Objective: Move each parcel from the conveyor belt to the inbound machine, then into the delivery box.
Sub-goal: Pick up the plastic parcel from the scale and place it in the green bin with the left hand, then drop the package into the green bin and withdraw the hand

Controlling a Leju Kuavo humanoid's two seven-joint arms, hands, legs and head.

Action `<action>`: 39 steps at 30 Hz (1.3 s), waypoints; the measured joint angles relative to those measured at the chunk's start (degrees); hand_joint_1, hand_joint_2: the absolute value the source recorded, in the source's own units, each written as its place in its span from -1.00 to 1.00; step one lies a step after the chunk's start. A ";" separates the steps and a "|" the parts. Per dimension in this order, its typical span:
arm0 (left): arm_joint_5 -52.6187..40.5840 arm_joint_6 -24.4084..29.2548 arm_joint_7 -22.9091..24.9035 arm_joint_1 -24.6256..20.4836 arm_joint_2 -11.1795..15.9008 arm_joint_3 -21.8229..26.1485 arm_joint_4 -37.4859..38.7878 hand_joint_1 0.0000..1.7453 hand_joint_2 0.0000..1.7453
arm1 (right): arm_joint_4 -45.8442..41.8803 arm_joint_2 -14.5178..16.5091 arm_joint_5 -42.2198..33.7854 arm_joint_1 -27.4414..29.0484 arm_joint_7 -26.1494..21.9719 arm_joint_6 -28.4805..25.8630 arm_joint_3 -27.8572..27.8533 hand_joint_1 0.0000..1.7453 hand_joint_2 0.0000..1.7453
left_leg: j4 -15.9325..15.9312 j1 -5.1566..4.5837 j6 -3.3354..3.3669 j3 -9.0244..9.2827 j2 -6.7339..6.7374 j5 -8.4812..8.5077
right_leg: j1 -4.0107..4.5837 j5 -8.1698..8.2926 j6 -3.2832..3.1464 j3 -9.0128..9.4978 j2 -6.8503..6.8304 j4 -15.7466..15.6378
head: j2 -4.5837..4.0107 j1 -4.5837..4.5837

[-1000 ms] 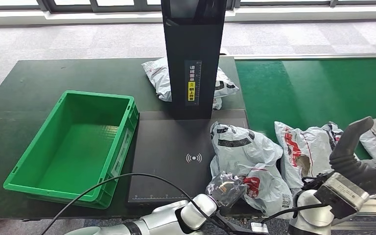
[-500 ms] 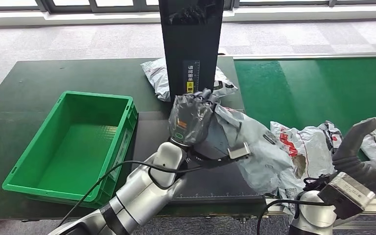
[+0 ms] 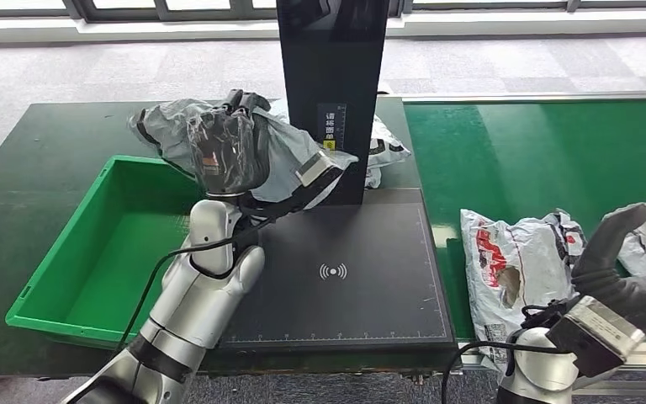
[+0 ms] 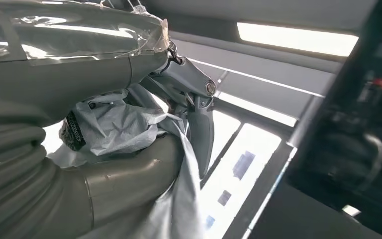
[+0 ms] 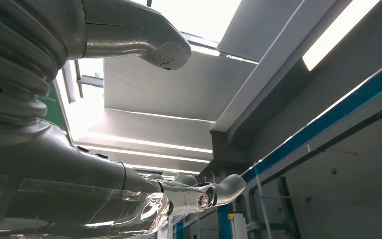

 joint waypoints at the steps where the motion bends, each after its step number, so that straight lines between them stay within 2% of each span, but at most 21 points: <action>1: 0.00 0.00 -0.35 -0.45 0.22 1.08 0.23 1.00 1.00 | 0.00 -0.01 -0.05 0.01 0.00 0.00 -0.03 -1.00 1.00 | 0.00 0.00 0.00 0.00 0.00 0.00 | 0.00 0.00 0.00 0.00 0.00 0.00 | 0.00 -0.01; 7: 0.00 0.00 0.01 -4.70 2.05 6.51 3.91 1.00 1.00 | 0.17 -0.01 -0.25 0.04 0.00 0.00 -0.15 -1.00 1.00 | 0.00 0.02 -0.02 0.00 0.01 0.02 | 0.02 0.00 -0.01 -0.01 0.01 0.02 | 0.00 0.01; 10: 0.39 -0.01 2.86 -8.89 4.30 9.60 10.01 1.00 1.00 | 0.45 -0.02 -0.47 0.03 0.00 0.00 -0.15 -1.00 1.00 | -0.01 0.03 -0.04 0.01 0.06 0.04 | 0.03 0.02 -0.03 -0.03 0.05 0.05 | 0.00 0.01; 14: 2.39 -0.01 3.59 -12.95 7.83 15.68 15.57 1.00 1.00 | 0.92 -0.02 -0.50 0.03 0.00 0.00 -0.19 -1.00 1.00 | -0.01 0.04 -0.10 0.02 0.14 0.08 | 0.04 0.05 -0.08 -0.11 0.14 0.10 | 0.00 0.00; 20: 2.72 0.00 3.80 -14.66 10.65 23.26 18.22 1.00 1.00 | 1.32 -0.02 -0.43 0.03 -0.01 0.00 -0.24 -1.00 1.00 | -0.01 0.05 -0.10 0.00 0.01 0.09 | 0.05 0.03 -0.09 -0.08 0.06 0.10 | 0.00 0.01; 28: 1.32 0.00 0.55 -15.58 11.47 34.82 18.39 1.00 1.00 | 1.60 -0.02 -0.11 0.20 -0.01 0.00 -0.30 -1.00 1.00 | 0.00 0.04 -0.10 0.00 0.06 0.08 | 0.03 0.04 -0.09 -0.09 0.11 0.10 | 0.00 0.00; 34: 2.09 0.00 -2.01 -16.31 11.78 43.19 15.68 1.00 1.00 | 1.88 -0.03 0.07 0.47 -0.01 0.00 -0.60 -1.00 1.00 | -0.01 0.05 -0.11 0.02 0.09 0.09 | 0.10 0.04 -0.10 -0.11 0.12 0.10 | 0.00 0.00; 39: 2.44 0.00 -2.53 -16.34 11.85 46.90 14.21 1.00 1.00 | 2.11 -0.04 0.12 0.58 -0.02 0.00 -0.96 -1.00 1.00 | -0.01 0.11 -0.11 0.01 0.04 0.09 | 0.12 0.03 -0.11 -0.09 0.08 0.10 | 0.00 0.01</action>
